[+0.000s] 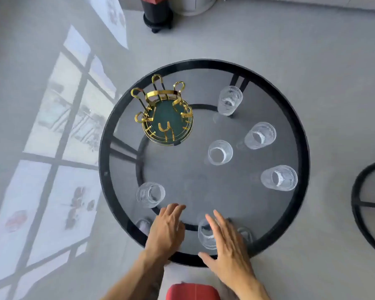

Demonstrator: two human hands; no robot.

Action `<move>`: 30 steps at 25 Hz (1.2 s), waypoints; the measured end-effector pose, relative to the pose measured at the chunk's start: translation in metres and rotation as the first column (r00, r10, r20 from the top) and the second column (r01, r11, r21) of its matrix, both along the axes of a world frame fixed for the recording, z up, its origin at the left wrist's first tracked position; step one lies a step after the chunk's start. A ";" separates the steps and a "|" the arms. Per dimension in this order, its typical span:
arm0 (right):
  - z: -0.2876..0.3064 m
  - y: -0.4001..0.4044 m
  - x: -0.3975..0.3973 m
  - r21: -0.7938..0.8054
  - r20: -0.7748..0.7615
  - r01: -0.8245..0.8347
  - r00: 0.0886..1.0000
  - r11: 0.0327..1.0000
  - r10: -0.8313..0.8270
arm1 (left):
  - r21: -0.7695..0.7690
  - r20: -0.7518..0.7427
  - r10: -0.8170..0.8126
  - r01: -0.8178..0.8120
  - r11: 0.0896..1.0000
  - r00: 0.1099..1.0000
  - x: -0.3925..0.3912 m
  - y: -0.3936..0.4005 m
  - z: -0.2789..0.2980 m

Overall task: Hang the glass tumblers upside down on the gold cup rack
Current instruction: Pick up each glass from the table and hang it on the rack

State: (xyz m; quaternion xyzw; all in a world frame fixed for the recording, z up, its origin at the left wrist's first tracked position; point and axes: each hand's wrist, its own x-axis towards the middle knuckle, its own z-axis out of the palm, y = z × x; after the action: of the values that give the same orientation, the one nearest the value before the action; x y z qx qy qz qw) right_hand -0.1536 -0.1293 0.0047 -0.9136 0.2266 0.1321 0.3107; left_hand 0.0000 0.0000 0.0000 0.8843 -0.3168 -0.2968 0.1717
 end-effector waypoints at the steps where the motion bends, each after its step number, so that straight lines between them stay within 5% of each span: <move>1: -0.015 -0.004 0.004 -0.004 0.019 -0.061 0.998 0.998 0.061 | -0.039 0.045 -0.064 0.065 0.997 0.997 0.003 -0.005 -0.021; 4: -0.069 -0.006 0.002 -0.148 0.160 -0.162 0.970 0.976 0.185 | -0.100 0.241 -0.228 0.258 0.961 0.943 0.014 -0.013 -0.088; 9: -0.099 0.006 0.012 -0.269 0.359 -0.006 0.927 0.963 0.106 | -0.134 0.456 -0.234 0.326 0.936 0.859 0.012 -0.016 -0.156; 18: -0.131 0.019 0.029 -0.398 0.595 0.164 0.795 0.903 0.118 | -0.132 0.600 -0.271 0.427 0.895 0.753 0.006 0.002 -0.187; 20: -0.136 0.022 0.023 -0.319 0.648 0.186 0.758 0.929 0.071 | -0.121 0.611 -0.259 0.411 0.903 0.748 0.003 0.005 -0.178; 24: -0.146 0.033 0.005 0.138 0.707 0.251 0.653 0.958 -0.273 | -0.096 0.630 -0.219 0.354 0.930 0.745 -0.014 0.012 -0.171; 30: -0.169 0.033 -0.007 0.296 0.623 0.292 0.663 0.910 -0.415 | -0.165 0.680 -0.121 0.312 0.936 0.723 -0.029 0.015 -0.183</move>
State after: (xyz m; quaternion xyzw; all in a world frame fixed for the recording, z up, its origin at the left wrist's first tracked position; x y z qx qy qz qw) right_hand -0.1606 -0.0962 -0.1646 -0.8065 0.2600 -0.2514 0.4677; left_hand -0.0285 0.0152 -0.1825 0.8564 -0.4957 0.0622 0.1302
